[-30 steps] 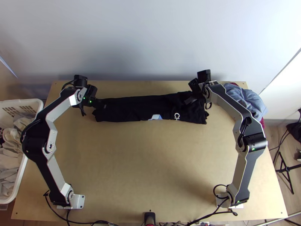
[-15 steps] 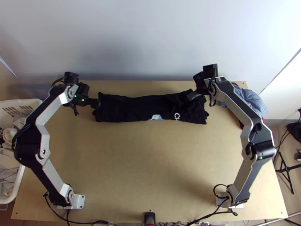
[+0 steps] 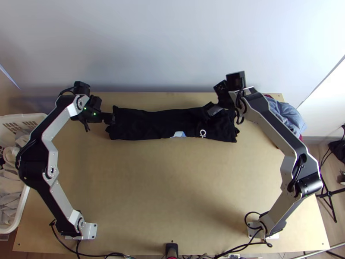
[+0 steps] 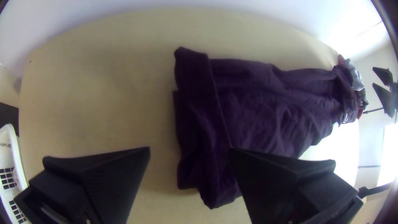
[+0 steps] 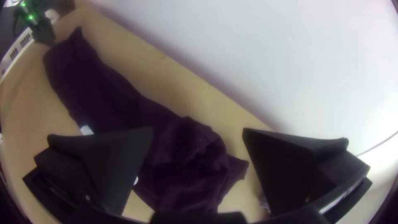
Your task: Fold the t-shirt
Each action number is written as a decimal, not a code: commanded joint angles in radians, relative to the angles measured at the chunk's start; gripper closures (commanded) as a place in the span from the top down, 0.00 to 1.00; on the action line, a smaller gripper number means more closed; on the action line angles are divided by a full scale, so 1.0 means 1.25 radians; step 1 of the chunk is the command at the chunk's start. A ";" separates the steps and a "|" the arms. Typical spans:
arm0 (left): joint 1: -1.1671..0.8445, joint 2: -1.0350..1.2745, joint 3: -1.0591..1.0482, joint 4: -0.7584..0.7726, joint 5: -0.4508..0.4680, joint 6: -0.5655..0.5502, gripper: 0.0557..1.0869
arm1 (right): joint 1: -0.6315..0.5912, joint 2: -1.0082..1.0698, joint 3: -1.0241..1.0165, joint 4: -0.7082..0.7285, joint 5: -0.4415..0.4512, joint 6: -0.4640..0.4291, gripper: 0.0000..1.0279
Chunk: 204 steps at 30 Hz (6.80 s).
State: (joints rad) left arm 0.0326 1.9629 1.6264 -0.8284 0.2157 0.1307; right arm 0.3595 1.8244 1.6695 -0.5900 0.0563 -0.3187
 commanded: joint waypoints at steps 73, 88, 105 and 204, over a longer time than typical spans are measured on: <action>-0.106 0.032 0.306 -0.144 0.151 -0.012 0.04 | 0.098 0.203 -0.080 0.013 -0.022 0.035 0.96; -0.227 0.021 0.440 -0.139 0.205 0.001 0.03 | 0.096 0.187 -0.075 0.003 -0.022 0.046 0.96; -0.367 0.047 0.449 -0.023 0.219 -0.021 0.03 | -0.015 -0.065 0.045 -0.172 -0.051 0.061 0.96; -0.333 -0.341 0.005 0.037 -0.003 0.061 0.95 | -0.008 0.174 0.098 -0.131 -0.090 0.065 0.96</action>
State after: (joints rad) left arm -0.3912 1.5452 1.6634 -0.7708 0.2188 0.1776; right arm 0.4374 2.0785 1.8633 -0.7315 -0.0402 -0.2428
